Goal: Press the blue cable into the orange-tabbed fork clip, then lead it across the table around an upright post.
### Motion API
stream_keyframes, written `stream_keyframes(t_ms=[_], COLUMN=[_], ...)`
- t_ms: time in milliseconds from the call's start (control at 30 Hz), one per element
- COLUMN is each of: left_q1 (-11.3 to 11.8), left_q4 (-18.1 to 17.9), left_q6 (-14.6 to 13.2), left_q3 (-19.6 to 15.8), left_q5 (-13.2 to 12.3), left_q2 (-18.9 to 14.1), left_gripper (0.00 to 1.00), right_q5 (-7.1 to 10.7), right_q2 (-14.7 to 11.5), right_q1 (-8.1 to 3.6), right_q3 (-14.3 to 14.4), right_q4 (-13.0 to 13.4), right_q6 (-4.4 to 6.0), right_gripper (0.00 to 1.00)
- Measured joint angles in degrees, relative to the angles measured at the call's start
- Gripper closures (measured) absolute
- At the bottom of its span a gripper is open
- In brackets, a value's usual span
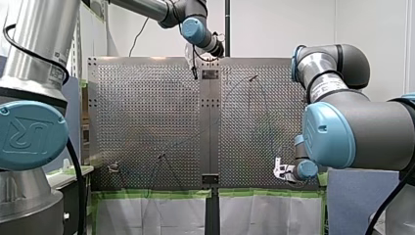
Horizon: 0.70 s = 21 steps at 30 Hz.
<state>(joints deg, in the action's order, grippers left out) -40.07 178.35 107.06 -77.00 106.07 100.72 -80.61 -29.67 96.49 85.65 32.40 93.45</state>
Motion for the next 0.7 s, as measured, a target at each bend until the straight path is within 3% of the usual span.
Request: stream_keyframes(t_ms=[233,700], left_q1=[0.1,0.1], left_q4=[-3.7,-11.7], left_q6=[-2.7,-2.7], left_q3=[-3.7,-11.7], left_q5=[0.3,0.5], left_q2=[-3.7,-11.7], left_gripper=[0.00,0.00], right_q5=[0.00,-0.07], right_q2=[0.0,0.0], right_q1=[0.06,0.27], right_q3=[0.0,0.0], right_q4=[-0.3,-0.3], right_q6=[0.00,0.00], right_gripper=[1.00,1.00])
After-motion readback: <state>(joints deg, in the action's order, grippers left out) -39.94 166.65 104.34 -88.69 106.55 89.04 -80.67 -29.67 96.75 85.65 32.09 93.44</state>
